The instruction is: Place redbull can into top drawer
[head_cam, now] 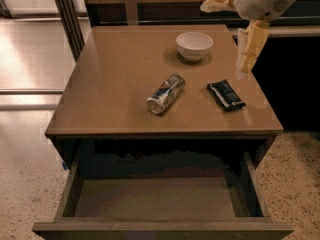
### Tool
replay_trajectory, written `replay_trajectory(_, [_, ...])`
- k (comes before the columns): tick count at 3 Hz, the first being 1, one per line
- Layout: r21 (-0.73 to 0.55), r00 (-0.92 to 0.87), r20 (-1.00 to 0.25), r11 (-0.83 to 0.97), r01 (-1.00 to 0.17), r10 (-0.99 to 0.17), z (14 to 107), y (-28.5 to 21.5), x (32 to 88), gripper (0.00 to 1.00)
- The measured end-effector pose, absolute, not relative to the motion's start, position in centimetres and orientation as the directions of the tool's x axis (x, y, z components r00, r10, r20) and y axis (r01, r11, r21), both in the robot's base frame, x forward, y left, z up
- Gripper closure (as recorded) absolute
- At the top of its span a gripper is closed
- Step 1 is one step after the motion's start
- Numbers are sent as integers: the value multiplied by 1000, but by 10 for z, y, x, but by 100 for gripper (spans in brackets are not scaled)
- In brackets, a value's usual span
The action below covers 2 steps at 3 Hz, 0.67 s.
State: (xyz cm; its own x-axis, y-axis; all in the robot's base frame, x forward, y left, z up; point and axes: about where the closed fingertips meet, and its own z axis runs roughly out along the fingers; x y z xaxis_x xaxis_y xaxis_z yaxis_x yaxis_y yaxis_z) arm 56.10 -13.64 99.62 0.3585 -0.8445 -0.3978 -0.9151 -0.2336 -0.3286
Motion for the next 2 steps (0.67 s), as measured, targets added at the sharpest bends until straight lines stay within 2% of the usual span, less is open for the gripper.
replay_trajectory(1, [-321, 426, -373, -316, -893, -824, 983, -130, 563, 0])
replay_trajectory(2, [-339, 555, -353, -450, -826, -753, 969, -112, 579, 0])
